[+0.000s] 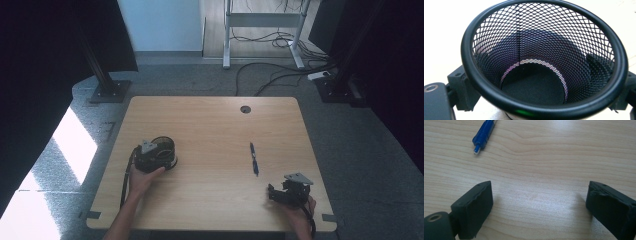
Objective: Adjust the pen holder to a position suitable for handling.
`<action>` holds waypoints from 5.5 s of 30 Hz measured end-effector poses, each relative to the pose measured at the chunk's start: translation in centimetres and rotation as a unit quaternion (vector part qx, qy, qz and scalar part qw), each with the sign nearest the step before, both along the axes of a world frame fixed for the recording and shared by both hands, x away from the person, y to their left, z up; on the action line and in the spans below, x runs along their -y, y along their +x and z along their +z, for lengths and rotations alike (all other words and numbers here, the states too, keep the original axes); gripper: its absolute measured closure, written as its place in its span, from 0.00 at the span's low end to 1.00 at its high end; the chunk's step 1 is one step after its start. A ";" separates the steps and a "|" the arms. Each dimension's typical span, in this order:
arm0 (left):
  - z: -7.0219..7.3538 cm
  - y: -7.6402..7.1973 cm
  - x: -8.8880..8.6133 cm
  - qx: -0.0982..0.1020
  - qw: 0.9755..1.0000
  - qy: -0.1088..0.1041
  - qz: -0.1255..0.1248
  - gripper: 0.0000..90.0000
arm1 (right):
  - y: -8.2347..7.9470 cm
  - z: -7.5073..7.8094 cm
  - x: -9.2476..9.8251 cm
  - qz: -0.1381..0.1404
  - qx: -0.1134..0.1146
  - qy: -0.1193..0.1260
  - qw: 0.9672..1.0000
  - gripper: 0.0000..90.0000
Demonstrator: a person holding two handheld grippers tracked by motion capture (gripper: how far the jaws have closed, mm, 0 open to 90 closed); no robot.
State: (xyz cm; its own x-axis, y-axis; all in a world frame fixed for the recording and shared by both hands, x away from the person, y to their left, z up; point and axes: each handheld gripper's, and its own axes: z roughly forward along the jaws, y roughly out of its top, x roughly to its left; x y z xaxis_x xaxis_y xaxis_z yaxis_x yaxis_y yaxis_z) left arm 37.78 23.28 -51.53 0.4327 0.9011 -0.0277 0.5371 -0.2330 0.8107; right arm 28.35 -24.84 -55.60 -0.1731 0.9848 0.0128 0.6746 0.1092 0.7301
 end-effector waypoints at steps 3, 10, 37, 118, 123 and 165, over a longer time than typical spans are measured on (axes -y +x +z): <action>-0.1 -0.1 0.0 0.004 1.000 0.000 -0.001 0.10 | 0.0 0.0 0.0 0.000 0.000 0.000 1.000 0.07; 0.3 -0.7 0.0 0.017 1.000 0.005 -0.004 0.10 | 0.0 0.0 0.0 0.000 0.000 0.000 1.000 0.07; 3.6 -2.1 1.9 0.043 0.998 -0.017 -0.036 0.10 | 0.0 0.0 0.0 -0.003 0.001 0.000 1.000 0.08; 1.7 1.3 14.2 -0.006 0.995 -0.002 -0.100 0.10 | 0.0 0.0 0.1 -0.007 0.002 0.000 1.000 0.09; 1.2 1.5 14.6 -0.009 0.995 0.001 -0.099 0.10 | 0.0 0.0 0.1 -0.007 0.002 0.000 1.000 0.09; 0.7 -1.7 11.2 -0.008 0.995 -0.012 -0.101 0.03 | -0.1 0.0 0.1 -0.009 0.003 0.000 1.000 0.10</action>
State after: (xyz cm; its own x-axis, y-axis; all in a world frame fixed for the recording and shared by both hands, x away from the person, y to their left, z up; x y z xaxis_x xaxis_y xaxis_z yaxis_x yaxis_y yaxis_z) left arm 36.04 12.06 -50.85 0.6047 0.7945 -0.0568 0.4945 -0.3185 0.8087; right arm 28.25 -24.91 -55.59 -0.1555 0.9878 0.0122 0.6724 0.0968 0.7338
